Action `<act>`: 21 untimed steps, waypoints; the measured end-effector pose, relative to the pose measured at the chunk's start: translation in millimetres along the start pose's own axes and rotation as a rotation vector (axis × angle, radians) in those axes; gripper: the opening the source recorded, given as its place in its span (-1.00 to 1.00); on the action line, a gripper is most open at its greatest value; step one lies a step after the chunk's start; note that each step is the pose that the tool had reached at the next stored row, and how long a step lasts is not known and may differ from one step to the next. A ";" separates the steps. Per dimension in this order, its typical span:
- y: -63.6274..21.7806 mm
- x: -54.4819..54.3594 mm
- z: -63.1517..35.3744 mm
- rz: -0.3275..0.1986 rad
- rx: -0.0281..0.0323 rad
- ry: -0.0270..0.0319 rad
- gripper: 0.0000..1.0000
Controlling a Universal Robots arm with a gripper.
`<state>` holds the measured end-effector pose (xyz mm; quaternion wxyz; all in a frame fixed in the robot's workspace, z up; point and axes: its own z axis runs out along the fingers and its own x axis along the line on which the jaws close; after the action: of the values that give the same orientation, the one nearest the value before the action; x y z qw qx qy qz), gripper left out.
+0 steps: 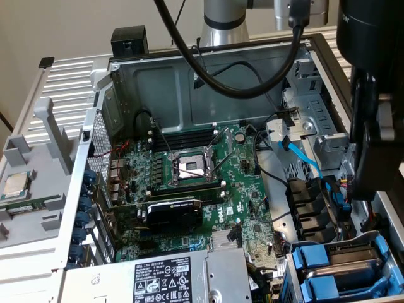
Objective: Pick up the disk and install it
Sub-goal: 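Insert the first disk wire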
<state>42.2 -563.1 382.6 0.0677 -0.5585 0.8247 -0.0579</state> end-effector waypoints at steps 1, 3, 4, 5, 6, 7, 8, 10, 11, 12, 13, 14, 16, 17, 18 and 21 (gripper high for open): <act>0.0 -0.5 1.9 0.003 0.0001 0.0006 0.40; 0.6 -0.8 5.6 0.014 0.0007 0.0025 0.40; 0.8 -0.9 7.2 0.019 0.0009 0.0035 0.40; 1.0 -1.0 9.1 0.026 0.0013 0.0045 0.40; 1.2 -1.0 10.9 0.032 0.0015 0.0056 0.40; 1.6 -1.2 12.7 0.037 0.0018 0.0066 0.40; 1.9 -1.3 14.5 0.043 0.0021 0.0076 0.40; 2.6 -1.6 18.2 0.053 0.0025 0.0092 0.40; 2.9 -1.8 19.9 0.057 0.0028 0.0100 0.40; 3.3 -1.9 21.8 0.061 0.0029 0.0107 0.40; 3.7 -1.9 23.5 0.063 0.0030 0.0111 0.40; 4.0 -2.0 25.2 0.065 0.0032 0.0116 0.40; 4.7 -2.1 28.8 0.070 0.0033 0.0122 0.40; 5.1 -2.1 30.6 0.072 0.0034 0.0125 0.40; 5.5 -2.2 32.4 0.073 0.0035 0.0128 0.40; 7.2 -3.2 37.1 0.075 0.0037 0.0133 0.40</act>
<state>43.3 -558.2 345.0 0.0654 -0.5267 0.8453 -0.0606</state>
